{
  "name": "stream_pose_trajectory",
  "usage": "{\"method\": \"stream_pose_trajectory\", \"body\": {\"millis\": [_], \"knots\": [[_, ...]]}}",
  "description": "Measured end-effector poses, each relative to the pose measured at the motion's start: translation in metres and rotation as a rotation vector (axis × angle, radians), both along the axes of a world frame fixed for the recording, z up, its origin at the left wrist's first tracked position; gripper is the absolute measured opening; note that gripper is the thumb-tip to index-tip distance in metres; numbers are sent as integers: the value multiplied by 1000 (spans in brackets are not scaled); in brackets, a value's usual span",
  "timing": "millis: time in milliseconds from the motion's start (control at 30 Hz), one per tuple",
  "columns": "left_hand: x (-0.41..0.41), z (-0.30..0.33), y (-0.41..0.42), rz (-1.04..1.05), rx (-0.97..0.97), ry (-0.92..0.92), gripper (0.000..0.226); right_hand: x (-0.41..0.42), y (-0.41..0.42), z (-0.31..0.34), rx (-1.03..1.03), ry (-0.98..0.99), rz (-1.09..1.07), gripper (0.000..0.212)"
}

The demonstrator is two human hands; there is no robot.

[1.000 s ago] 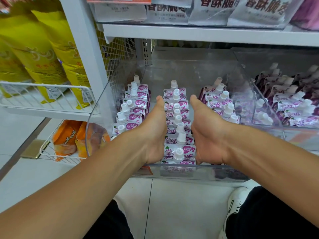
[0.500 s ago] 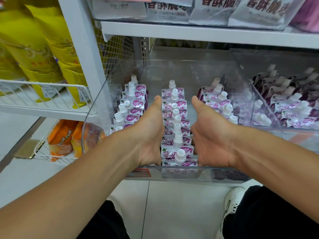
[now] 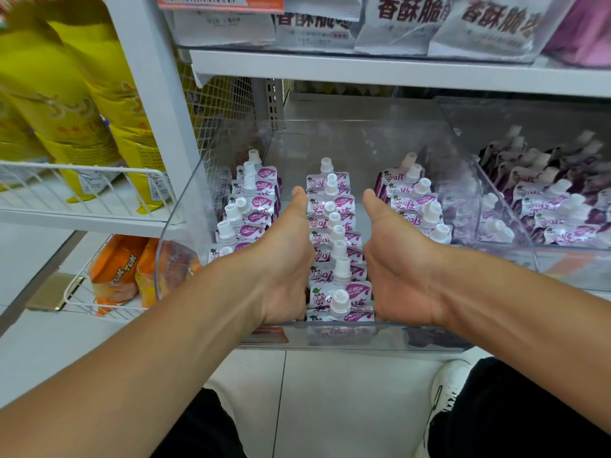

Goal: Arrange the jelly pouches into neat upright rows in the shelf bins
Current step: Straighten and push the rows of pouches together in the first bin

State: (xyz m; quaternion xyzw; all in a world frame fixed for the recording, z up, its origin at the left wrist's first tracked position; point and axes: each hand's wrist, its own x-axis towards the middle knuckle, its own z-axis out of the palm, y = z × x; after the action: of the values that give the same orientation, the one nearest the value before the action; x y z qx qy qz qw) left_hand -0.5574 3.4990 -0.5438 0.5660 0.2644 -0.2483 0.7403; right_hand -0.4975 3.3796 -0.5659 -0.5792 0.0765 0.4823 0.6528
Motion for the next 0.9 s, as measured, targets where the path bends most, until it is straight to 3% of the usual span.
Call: {"method": "stream_pose_trajectory", "body": {"millis": [67, 167, 300, 433, 533, 667, 800, 867, 900], "knots": [[2, -3, -1, 16, 10, 1, 103, -3, -16, 19, -130, -55, 98, 105], [11, -5, 7, 99, 152, 29, 100, 16, -5, 25, -298, -173, 58, 96], [31, 8, 14, 292, 180, -202, 89, 46, 16, 38, -326, -245, -90, 92], [57, 12, 13, 294, 111, -54, 122, 63, 24, 35, -313, -239, -83, 82], [69, 5, 14, 302, 194, -120, 100, 67, 29, 31, -254, -223, -23, 85], [78, 0, 16, 322, 151, -10, 108, 70, 31, 29, -225, -239, -2, 95], [81, -4, 17, 264, 214, -20, 103, 70, 30, 29, -298, -270, -23, 80], [78, -2, 13, 263, 234, -26, 92, 74, 35, 22, -335, -283, -59, 88], [79, -4, 13, 278, 212, -30, 98, 75, 36, 21, -348, -275, -70, 101]]}}
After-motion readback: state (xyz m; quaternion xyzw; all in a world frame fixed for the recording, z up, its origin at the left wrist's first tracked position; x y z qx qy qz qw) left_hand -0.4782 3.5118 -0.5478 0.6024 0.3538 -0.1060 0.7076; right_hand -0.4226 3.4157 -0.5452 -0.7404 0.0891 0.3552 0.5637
